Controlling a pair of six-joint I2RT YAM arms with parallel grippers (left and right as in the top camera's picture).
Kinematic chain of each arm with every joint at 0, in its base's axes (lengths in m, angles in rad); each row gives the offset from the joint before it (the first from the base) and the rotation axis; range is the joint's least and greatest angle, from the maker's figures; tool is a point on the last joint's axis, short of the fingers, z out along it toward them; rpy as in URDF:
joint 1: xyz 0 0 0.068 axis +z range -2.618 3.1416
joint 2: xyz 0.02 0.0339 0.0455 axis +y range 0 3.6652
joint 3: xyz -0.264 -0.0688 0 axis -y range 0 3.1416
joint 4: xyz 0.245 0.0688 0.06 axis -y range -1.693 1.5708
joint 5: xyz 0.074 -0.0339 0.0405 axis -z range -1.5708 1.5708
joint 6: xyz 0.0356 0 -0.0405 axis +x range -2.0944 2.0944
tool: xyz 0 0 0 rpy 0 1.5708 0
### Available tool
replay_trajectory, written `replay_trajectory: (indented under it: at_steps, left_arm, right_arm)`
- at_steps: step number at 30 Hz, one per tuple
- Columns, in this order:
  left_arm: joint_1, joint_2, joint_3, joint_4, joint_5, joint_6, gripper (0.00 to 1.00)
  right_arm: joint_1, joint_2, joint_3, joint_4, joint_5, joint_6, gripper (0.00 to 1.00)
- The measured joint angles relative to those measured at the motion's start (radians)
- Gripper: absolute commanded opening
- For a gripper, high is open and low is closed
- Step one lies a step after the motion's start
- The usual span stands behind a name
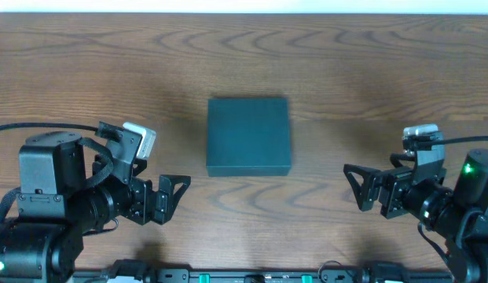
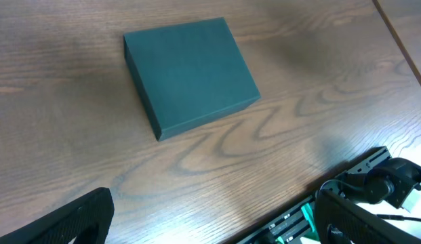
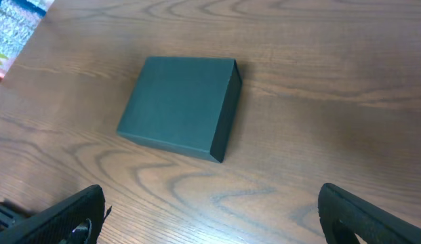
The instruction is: Pack container
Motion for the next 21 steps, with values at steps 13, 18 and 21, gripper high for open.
replay_trajectory:
  at_steps: [13,18,21]
  left_arm:
    - [0.001,-0.134,-0.095,0.209,-0.224,-0.002,0.95]
    - [0.069,-0.359,-0.383,0.417,-0.344,-0.087,0.95]
    - [0.118,-0.486,-0.586,0.546,-0.395,-0.142,0.95]
  right_arm:
    - [0.000,0.000,0.000,-0.001,0.004,0.000,0.99]
    - [0.000,0.000,-0.002,-0.003,0.008,0.000,0.99]
    - [0.000,0.001,-0.003,-0.002,0.011,0.000,0.99]
